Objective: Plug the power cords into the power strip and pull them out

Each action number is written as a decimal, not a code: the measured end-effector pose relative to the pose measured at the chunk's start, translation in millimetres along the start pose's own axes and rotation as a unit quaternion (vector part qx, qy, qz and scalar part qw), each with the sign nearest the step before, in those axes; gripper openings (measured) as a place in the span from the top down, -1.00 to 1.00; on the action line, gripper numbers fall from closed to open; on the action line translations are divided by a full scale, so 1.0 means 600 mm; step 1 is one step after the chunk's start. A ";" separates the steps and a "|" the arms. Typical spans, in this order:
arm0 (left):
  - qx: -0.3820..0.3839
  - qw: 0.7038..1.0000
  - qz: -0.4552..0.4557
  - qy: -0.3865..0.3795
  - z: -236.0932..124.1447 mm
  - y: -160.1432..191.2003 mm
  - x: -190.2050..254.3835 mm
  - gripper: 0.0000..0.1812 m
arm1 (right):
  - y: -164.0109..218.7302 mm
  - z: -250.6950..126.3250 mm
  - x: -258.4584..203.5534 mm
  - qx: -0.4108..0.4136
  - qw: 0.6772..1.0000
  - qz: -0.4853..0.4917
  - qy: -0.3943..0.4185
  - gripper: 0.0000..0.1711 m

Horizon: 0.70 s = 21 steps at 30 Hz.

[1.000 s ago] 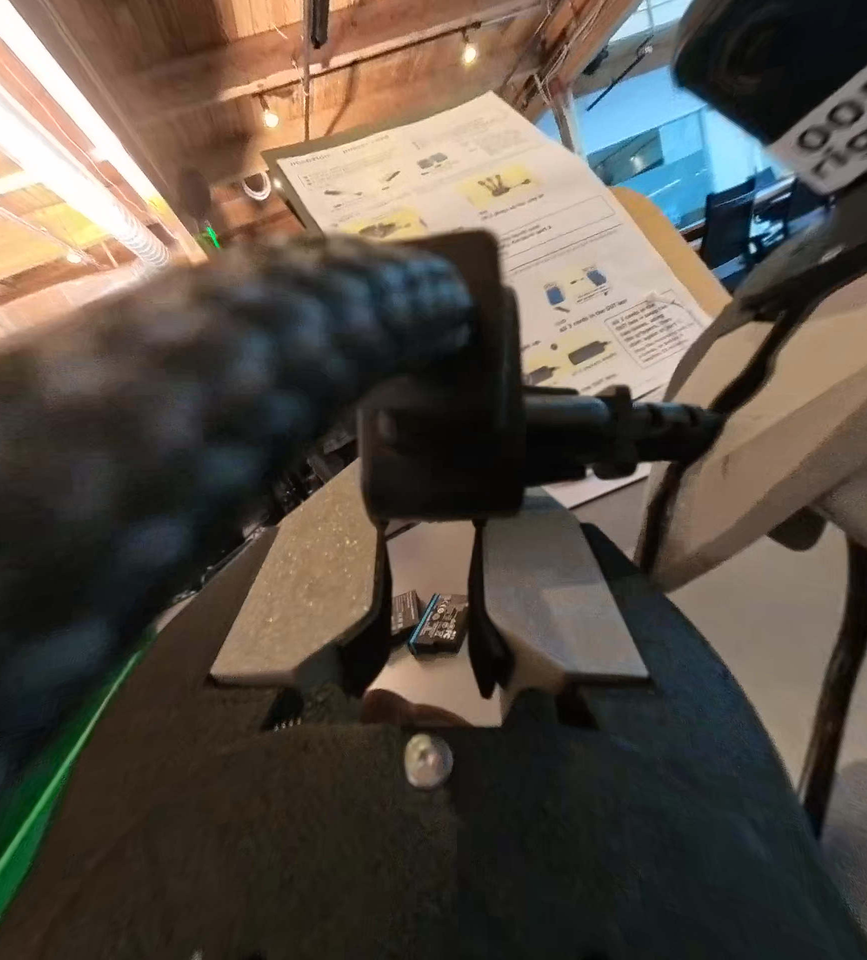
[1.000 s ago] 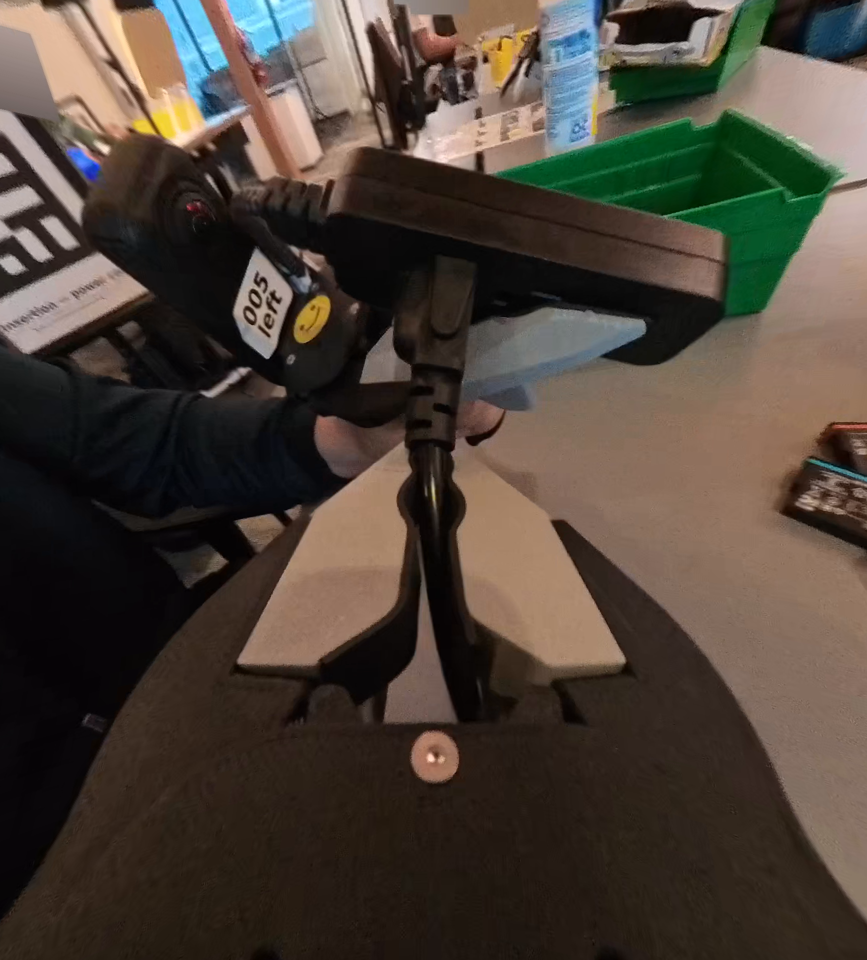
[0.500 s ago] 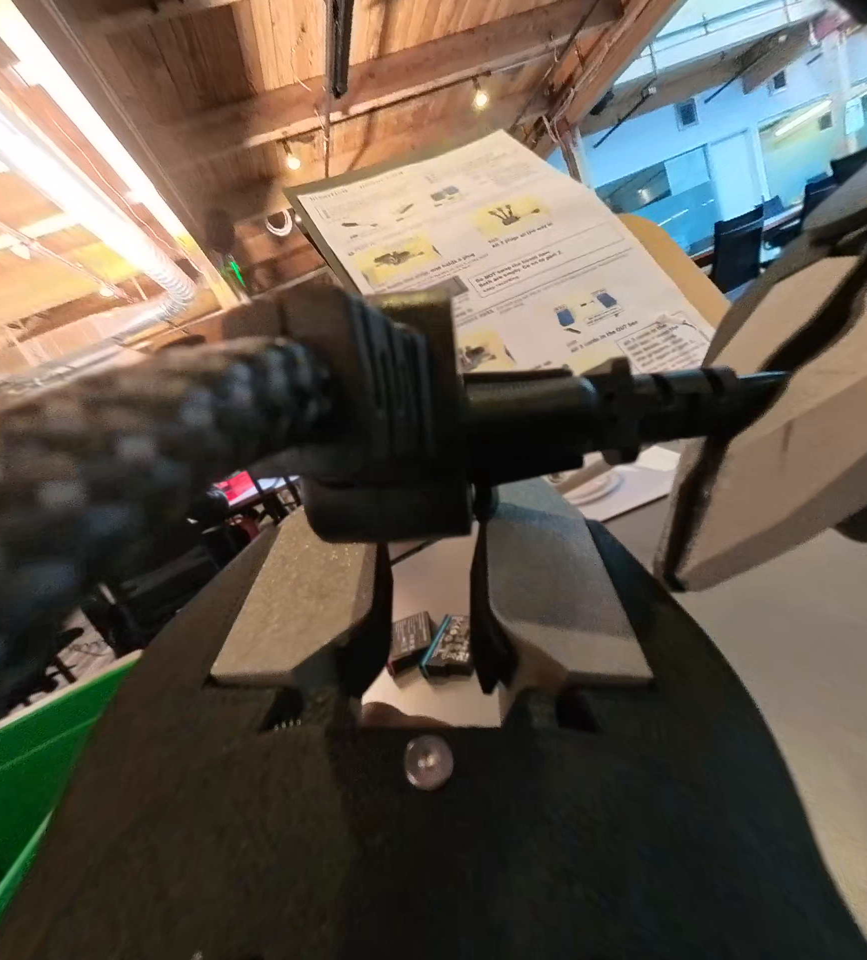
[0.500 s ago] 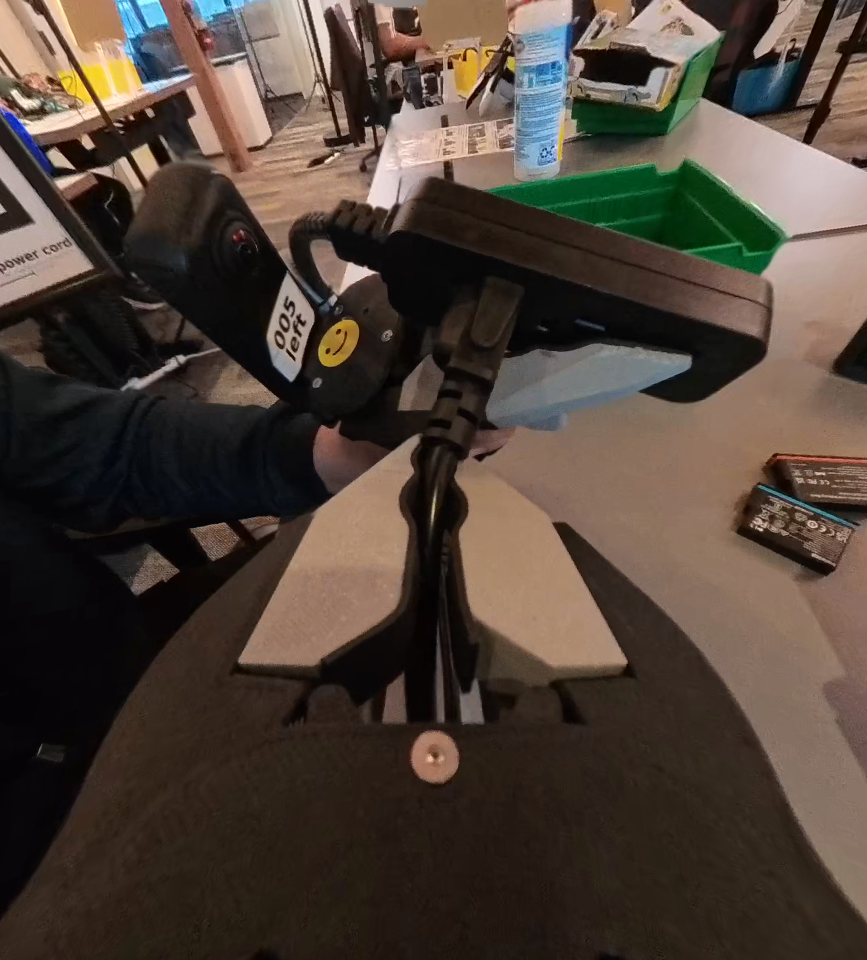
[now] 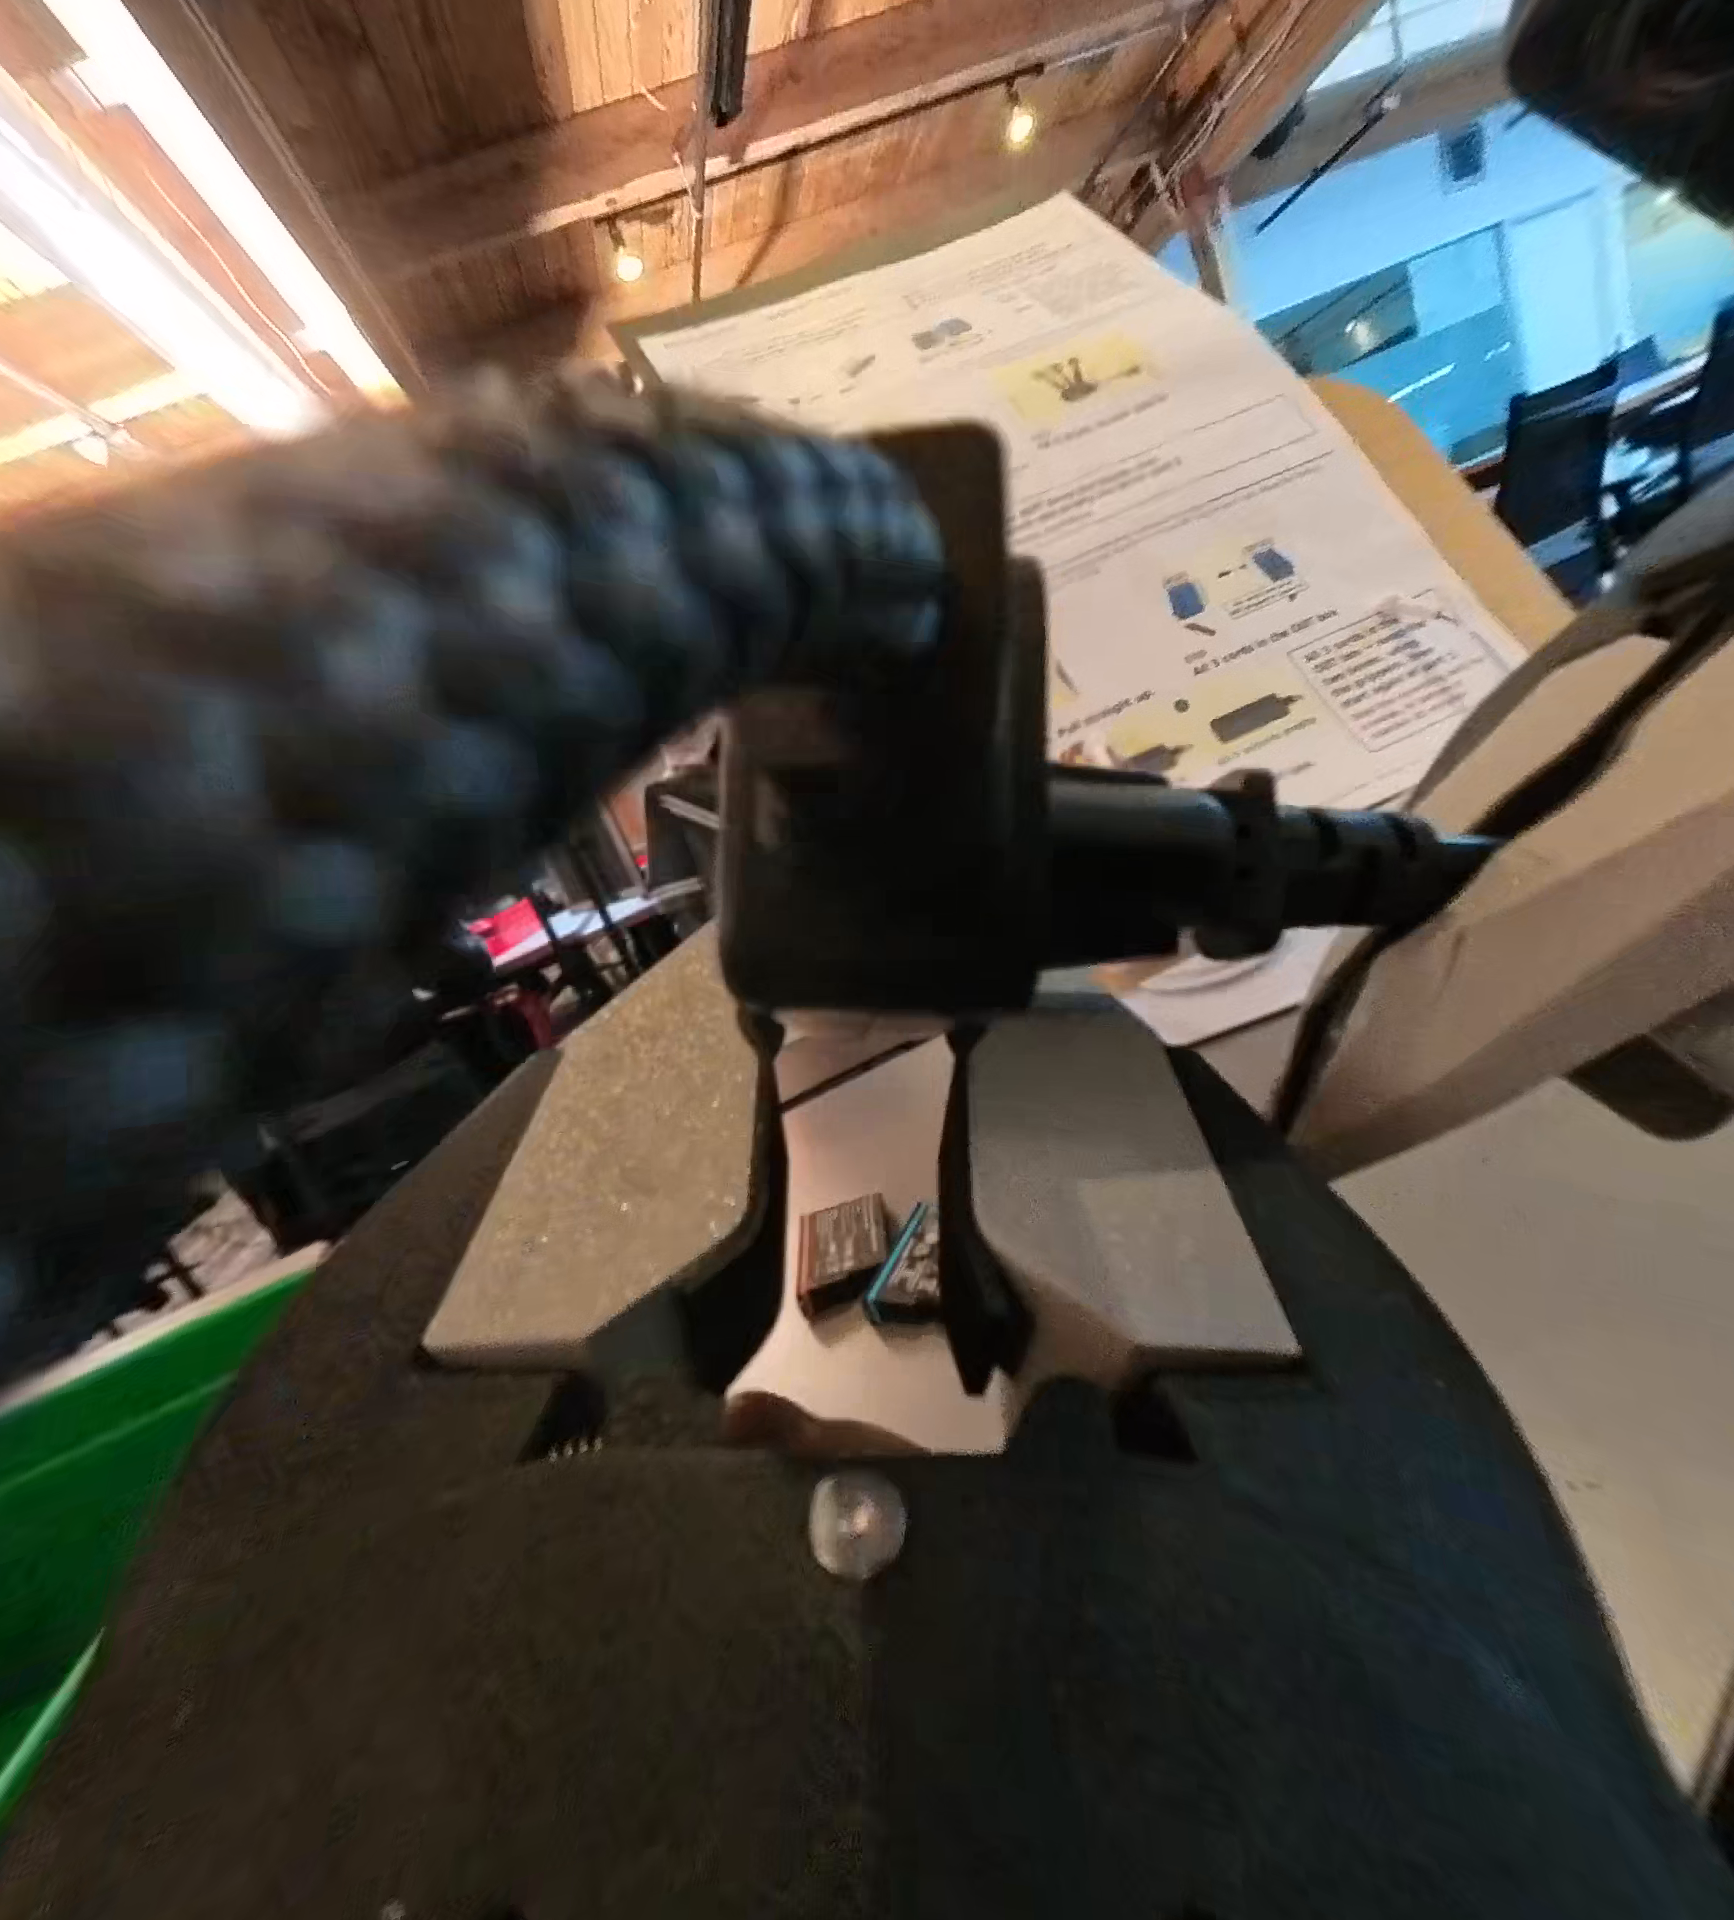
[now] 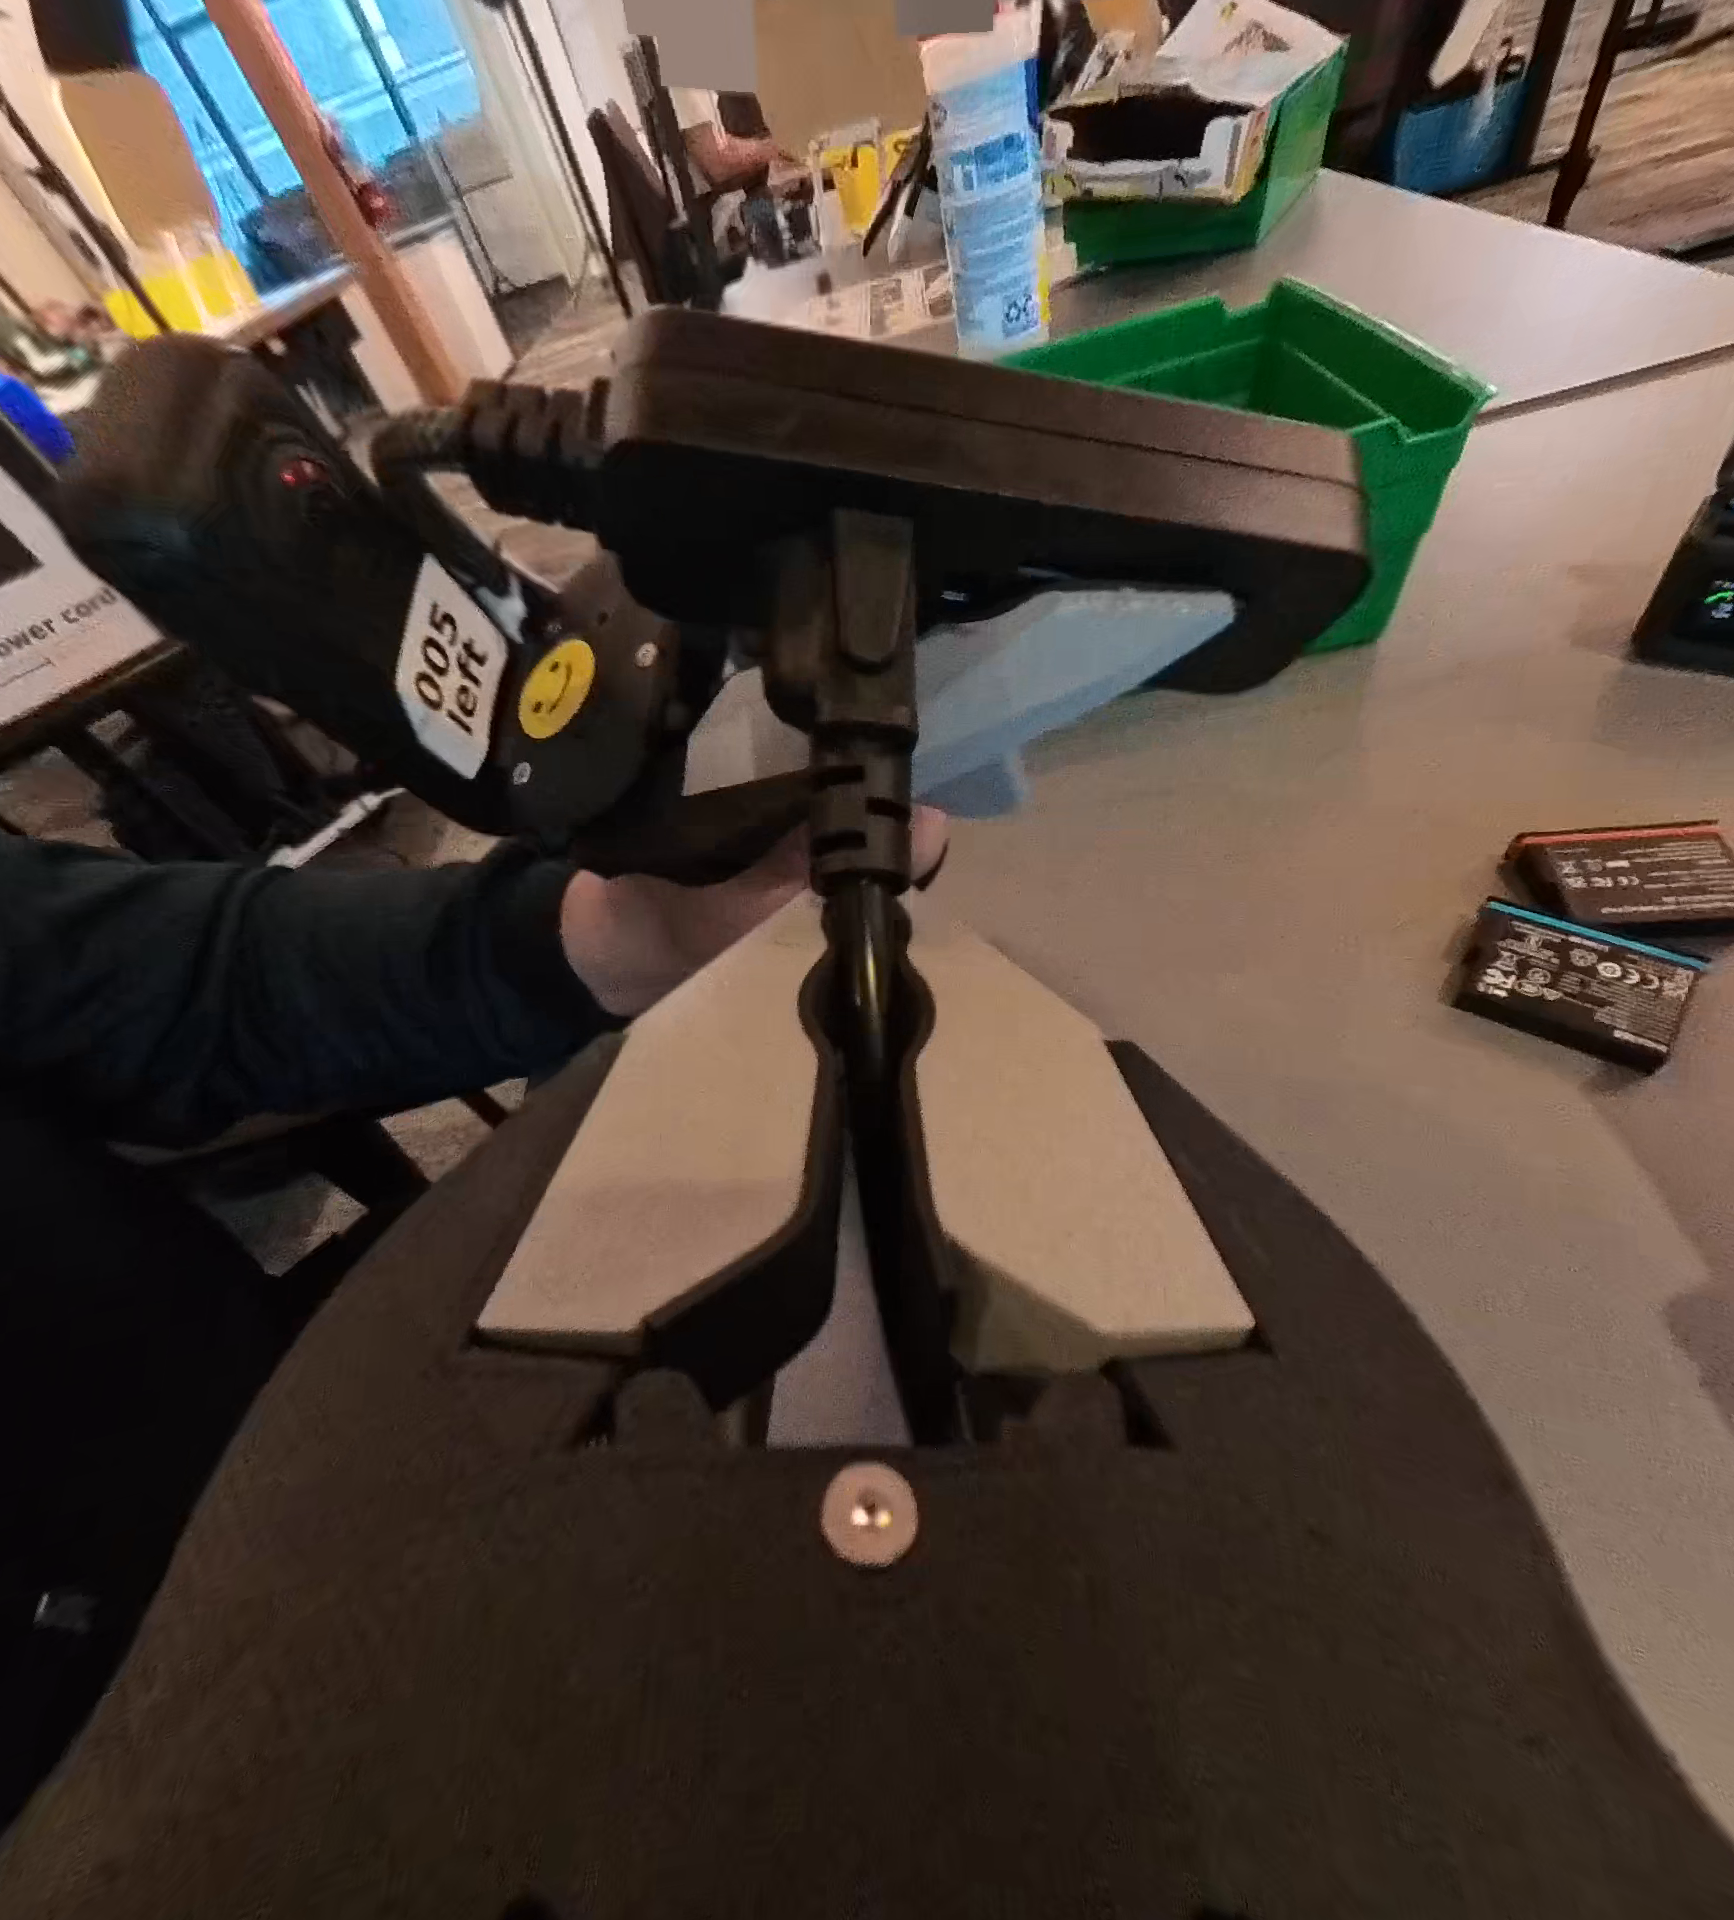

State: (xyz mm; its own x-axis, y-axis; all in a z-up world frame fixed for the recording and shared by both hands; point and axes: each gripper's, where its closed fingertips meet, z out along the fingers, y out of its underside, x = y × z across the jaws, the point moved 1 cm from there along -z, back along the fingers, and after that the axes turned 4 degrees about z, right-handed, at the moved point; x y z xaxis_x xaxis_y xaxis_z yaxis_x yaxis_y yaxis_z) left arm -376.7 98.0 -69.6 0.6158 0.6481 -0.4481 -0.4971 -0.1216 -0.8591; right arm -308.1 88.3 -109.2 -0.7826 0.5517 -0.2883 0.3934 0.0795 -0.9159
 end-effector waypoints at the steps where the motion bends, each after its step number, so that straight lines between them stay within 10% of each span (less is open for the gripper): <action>1: 0.007 1.000 -0.003 -0.001 0.001 -0.002 -0.002 0.70 | -0.003 0.000 -0.010 0.005 1.000 -0.007 0.002 1.00; 21: 0.015 0.999 0.033 0.013 -0.001 0.002 0.011 0.67 | 0.017 0.005 -0.018 -0.011 0.997 -0.016 0.072 0.99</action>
State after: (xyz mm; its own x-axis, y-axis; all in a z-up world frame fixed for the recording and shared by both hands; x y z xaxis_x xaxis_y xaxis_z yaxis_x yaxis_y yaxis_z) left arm -372.7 101.9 -73.7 0.5973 0.6194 -0.5094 -0.5550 -0.1393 -0.8201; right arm -296.8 80.8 -116.3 -0.7184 0.6617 -0.2146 0.3809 0.1161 -0.9173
